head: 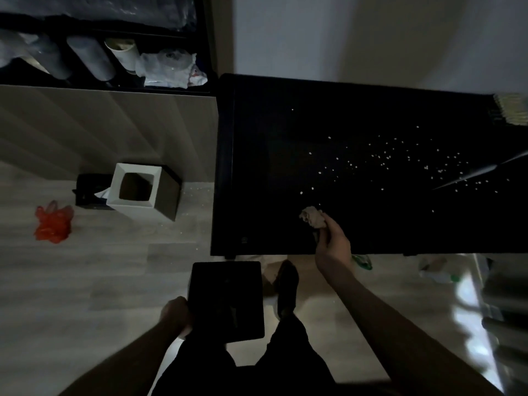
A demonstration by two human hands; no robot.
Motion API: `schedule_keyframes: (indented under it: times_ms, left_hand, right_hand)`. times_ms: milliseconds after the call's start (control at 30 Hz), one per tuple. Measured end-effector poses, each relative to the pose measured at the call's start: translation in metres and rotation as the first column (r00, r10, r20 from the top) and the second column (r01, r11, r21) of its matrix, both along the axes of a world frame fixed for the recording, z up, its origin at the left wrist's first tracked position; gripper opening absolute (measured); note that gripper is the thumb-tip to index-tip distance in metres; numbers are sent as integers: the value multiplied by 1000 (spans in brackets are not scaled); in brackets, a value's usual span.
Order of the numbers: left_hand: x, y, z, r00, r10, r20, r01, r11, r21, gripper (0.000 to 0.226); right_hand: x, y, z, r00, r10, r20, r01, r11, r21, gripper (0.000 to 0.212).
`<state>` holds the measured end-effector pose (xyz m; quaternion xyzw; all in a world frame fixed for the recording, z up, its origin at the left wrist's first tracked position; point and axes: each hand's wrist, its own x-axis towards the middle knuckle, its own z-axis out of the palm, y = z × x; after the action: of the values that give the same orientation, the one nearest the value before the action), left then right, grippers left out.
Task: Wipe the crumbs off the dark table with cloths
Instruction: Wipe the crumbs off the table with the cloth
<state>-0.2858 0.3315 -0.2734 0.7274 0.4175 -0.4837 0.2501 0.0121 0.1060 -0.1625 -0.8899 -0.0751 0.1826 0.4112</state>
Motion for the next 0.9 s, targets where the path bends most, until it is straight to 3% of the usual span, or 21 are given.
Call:
schedule_keyframes:
  times_ms: [167, 267, 367, 467, 533, 667, 767, 900]
  left_hand:
    - [33, -40, 5, 999, -33, -22, 31, 998, -59, 18]
    - [54, -62, 5, 1000, 23, 3, -23, 998, -64, 11]
    - [72, -85, 0, 995, 89, 44, -86, 995, -52, 19]
    - [92, -107, 0, 994, 70, 83, -68, 997, -24, 8]
    - [103, -120, -4, 992, 78, 96, -77, 997, -6, 22]
    - [120, -138, -8, 985, 115, 126, -116, 993, -2, 31]
    - [132, -144, -7, 979, 154, 131, -152, 988, -27, 29]
    - [143, -146, -6, 977, 164, 136, -161, 986, -31, 28]
  right_hand:
    - [61, -18, -14, 1000, 27, 13, -26, 996, -89, 43]
    - [97, -25, -19, 999, 53, 2, -53, 996, -68, 43]
    - [131, -18, -29, 989, 133, 63, -127, 988, -84, 44]
    - [156, -3, -47, 970, 239, 35, -235, 967, -103, 46]
    - [168, 7, -62, 946, 322, 32, -314, 937, -152, 48]
    - [162, 30, -83, 861, 508, 29, -446, 780, -439, 56]
    - [143, 36, -88, 778, 624, 75, -541, 725, -427, 59]
    - [113, 15, -95, 593, 795, 130, -716, 594, -367, 60]
